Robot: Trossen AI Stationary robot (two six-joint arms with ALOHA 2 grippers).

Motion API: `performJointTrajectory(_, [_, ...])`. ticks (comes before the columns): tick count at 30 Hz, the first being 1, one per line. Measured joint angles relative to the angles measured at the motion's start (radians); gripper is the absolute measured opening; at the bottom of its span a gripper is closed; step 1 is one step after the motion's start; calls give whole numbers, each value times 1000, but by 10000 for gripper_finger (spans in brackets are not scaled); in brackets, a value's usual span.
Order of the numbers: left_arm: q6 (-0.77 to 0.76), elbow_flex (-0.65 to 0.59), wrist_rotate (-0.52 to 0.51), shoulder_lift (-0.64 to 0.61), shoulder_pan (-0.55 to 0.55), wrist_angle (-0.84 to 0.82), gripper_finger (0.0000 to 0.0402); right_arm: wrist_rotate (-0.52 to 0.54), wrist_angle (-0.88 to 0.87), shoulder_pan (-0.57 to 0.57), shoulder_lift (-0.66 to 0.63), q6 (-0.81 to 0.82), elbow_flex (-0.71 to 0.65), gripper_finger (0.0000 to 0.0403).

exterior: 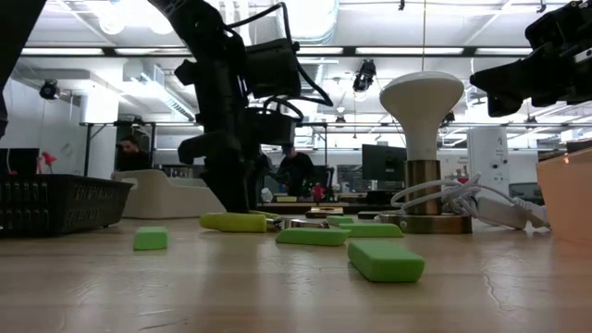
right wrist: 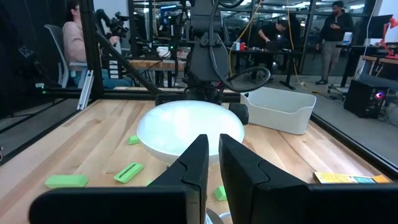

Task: Pick & Place School Supplies
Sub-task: Put the green hole puncher into the gray bin

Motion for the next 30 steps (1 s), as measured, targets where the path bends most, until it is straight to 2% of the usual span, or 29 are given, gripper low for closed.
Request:
performJointTrajectory(11, [-33,0,-1,-4,0,-2,51,0,0,0,0,0,0,36])
performJointTrajectory(19, [-82,26,-4,-45,8,-90,65,0,0,0,1,0,0,36])
performJointTrajectory(23, [-139,57,-24,-73,22,-146,60,0,1,0,1,0,0,36])
performJointTrajectory(30, [-387,124,-129,-171,79,-234,58,0,0,0,2,0,0,36])
